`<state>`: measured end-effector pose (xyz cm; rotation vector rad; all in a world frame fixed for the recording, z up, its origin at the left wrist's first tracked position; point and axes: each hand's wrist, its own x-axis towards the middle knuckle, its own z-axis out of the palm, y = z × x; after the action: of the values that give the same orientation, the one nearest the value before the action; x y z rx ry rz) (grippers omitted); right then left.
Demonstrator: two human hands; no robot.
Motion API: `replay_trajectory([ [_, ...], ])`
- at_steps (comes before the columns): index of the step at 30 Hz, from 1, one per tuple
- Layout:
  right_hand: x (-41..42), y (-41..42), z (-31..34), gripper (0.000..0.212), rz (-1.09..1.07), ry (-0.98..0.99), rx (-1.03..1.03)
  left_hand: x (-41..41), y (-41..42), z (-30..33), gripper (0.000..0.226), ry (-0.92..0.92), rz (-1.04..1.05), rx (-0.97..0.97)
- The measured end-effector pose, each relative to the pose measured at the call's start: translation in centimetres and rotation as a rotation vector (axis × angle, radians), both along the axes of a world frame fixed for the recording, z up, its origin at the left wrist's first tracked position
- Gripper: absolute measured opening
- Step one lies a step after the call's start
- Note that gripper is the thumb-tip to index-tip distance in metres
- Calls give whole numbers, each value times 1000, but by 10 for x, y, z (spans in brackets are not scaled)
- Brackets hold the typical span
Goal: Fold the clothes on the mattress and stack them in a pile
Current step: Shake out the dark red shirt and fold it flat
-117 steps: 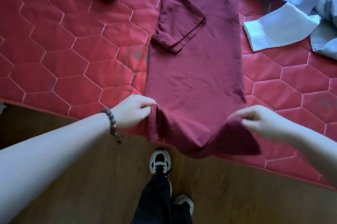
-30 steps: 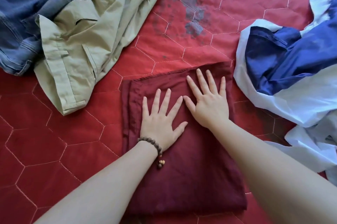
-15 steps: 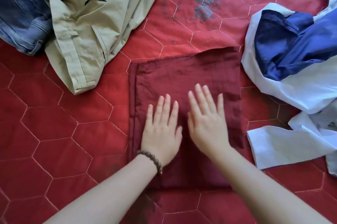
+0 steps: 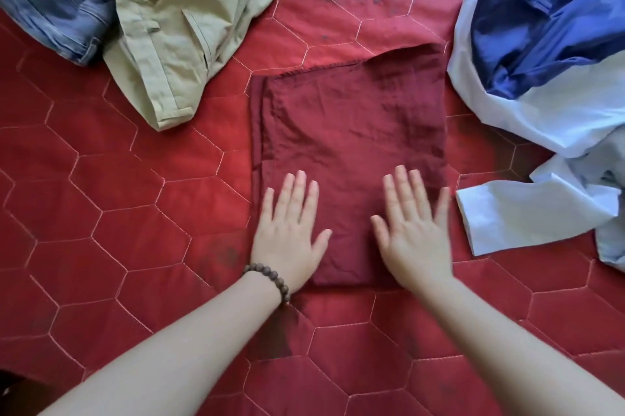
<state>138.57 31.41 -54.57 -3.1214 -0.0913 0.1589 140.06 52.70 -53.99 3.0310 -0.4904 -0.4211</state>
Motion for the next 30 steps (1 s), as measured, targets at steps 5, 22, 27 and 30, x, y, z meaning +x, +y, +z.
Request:
replay_trajectory([
  [5, -31, 32, -16, 64, 75, 87, 54, -21, -6, -13, 76, 29, -135, 17],
  [22, 2, -19, 31, 85, -676, 34, 289, 119, -150, 48, 72, 20, -810, -9],
  [27, 21, -28, 29, 76, -818, 189, 371, 163, -193, 46, 42, 79, -1137, 262],
  [30, 29, -29, 26, 37, -837, 265, 423, 176, -186, 45, 27, -3, -1197, 310],
])
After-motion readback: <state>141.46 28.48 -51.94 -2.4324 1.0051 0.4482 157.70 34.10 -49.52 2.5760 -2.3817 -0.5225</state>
